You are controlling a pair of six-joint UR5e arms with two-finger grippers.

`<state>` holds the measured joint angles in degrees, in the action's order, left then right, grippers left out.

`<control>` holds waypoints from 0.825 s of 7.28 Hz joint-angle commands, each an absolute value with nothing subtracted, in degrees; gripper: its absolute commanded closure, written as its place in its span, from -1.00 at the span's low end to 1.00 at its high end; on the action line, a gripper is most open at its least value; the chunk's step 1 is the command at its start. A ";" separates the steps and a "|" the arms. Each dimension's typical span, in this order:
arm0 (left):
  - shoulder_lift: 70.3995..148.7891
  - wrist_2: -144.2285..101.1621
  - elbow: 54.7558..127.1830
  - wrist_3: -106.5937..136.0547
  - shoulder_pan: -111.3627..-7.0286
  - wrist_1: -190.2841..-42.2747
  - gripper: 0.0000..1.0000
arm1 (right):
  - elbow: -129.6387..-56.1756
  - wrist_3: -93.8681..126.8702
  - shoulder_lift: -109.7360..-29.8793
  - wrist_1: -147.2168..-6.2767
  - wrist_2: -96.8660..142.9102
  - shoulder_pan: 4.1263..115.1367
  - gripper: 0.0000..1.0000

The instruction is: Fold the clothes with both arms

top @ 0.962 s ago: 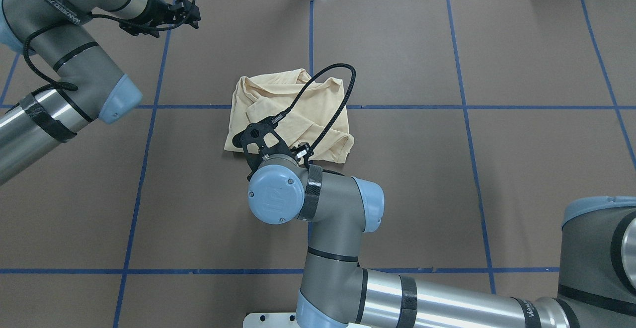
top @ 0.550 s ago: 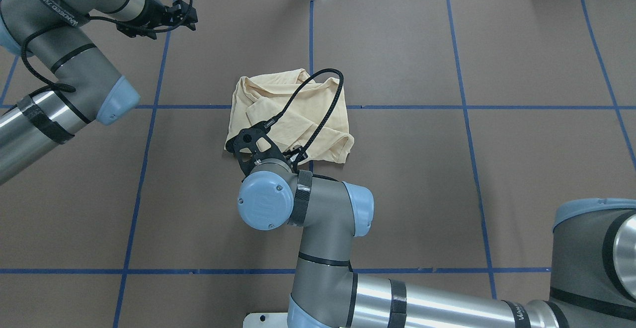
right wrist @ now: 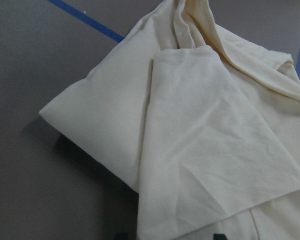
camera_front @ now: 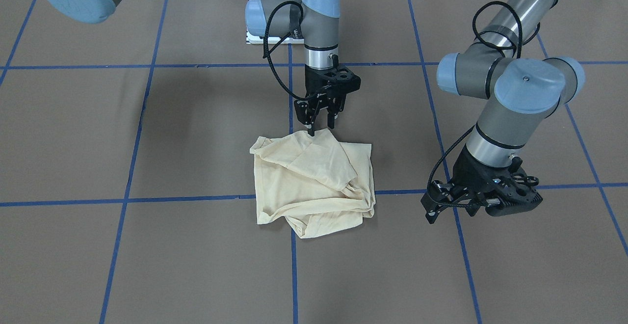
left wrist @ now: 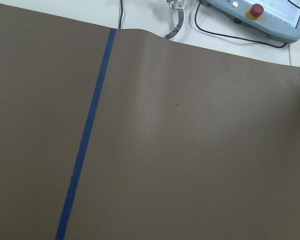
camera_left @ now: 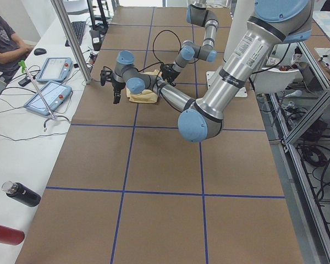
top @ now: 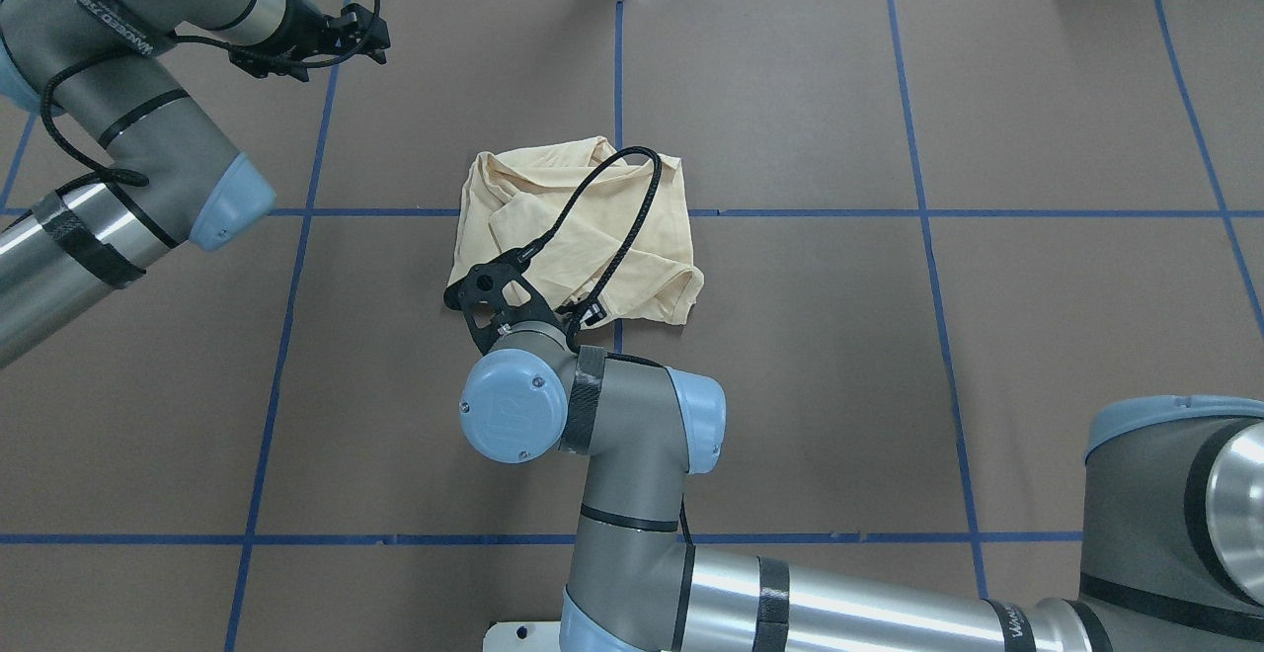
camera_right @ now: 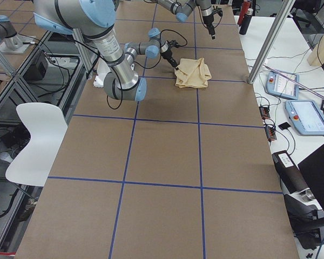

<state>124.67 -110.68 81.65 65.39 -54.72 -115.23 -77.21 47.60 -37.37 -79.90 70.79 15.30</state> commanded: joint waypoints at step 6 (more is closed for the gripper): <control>124.63 -110.65 81.65 65.39 -54.75 -115.22 -0.98 | -77.34 48.43 -36.47 -79.98 70.75 15.21 1.00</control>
<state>124.63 -110.65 81.62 65.39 -54.69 -115.23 -77.07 48.43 -36.53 -79.89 70.59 15.21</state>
